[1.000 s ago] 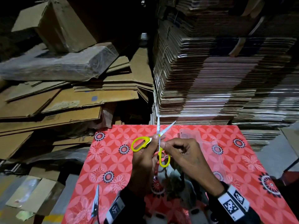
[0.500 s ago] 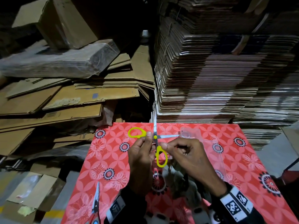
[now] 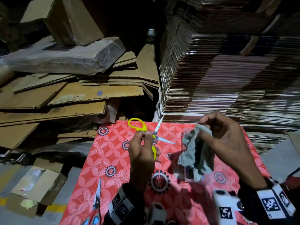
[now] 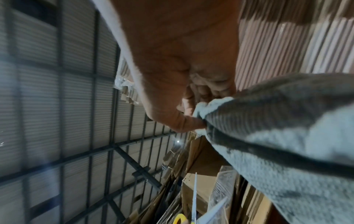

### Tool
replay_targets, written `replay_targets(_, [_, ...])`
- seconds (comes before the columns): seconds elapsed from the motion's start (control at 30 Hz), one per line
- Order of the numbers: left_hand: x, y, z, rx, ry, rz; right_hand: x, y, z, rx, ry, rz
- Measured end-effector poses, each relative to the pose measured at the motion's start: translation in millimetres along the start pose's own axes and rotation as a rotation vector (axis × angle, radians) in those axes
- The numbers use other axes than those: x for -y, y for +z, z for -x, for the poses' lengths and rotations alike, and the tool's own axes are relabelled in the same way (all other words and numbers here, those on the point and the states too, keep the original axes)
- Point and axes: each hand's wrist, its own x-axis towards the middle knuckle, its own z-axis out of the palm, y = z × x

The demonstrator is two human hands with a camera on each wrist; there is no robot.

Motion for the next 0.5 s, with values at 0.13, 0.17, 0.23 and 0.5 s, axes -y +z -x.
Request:
replay_targets(0.13, [-3,1,0,0.061,0.046,-0.089,21,19,3,0.01,-0.135,0.071])
replay_targets(0.17, [-3,1,1,0.071,0.066,-0.122,23,23,5,0.023,-0.163,0.092])
replay_targets(0.23, [-5,1,3,0.087,0.12,-0.194,26,32,8,0.047,-0.209,0.135])
replay_targets(0.5, [-10,2,10,0.038,0.187,-0.277,16,54,23,0.006,-0.365,0.248])
